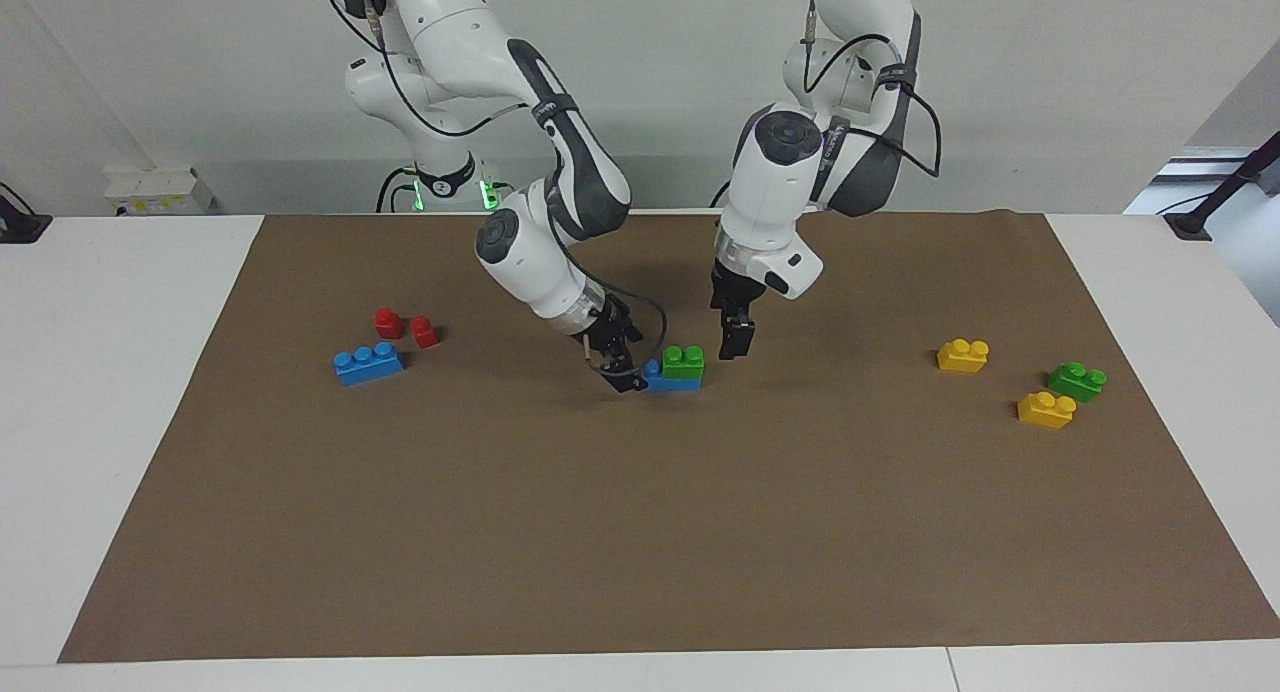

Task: Remove green block with left arm and hold with right
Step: 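Grasp the green brick with the left gripper while the right gripper grasps blue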

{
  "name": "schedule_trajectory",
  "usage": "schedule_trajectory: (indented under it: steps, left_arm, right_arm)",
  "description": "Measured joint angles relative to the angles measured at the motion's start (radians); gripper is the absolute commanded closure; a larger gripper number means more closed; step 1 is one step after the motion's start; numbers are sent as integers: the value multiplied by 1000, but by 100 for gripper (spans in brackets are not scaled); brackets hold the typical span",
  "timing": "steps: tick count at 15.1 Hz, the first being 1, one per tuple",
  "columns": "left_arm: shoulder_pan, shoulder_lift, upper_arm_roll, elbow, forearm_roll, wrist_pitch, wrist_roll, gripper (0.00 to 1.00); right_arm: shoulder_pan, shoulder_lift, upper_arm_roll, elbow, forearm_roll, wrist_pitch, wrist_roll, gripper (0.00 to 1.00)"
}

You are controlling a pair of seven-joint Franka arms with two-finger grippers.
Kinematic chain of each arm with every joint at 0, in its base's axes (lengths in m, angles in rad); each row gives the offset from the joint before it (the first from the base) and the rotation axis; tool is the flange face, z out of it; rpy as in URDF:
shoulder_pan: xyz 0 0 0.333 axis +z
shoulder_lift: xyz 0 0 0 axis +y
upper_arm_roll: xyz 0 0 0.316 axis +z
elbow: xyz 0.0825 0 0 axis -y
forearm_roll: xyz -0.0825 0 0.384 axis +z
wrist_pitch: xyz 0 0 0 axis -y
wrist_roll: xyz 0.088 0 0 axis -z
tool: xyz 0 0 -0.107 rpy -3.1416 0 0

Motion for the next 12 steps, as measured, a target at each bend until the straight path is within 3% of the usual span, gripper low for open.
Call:
schedule_trajectory:
  steps: [4, 6, 7, 11, 12]
  left_arm:
    - [-4, 34, 1, 0, 7, 23, -46, 0]
    - [-30, 63, 1, -2, 28, 25, -79, 0]
    - [-49, 84, 1, -3, 47, 36, -111, 0]
    - [-78, 132, 2, -3, 68, 72, -160, 0]
    - [-78, 133, 4, -3, 68, 72, -161, 0]
  right_arm:
    - [23, 33, 0, 0, 9, 69, 5, 2]
    - [36, 49, 0, 0, 20, 99, 5, 12]
    - [40, 55, 0, 0, 21, 109, 5, 24]
    - [41, 58, -2, 1, 47, 111, 5, 95]
    - [40, 58, -3, 1, 60, 111, 5, 100]
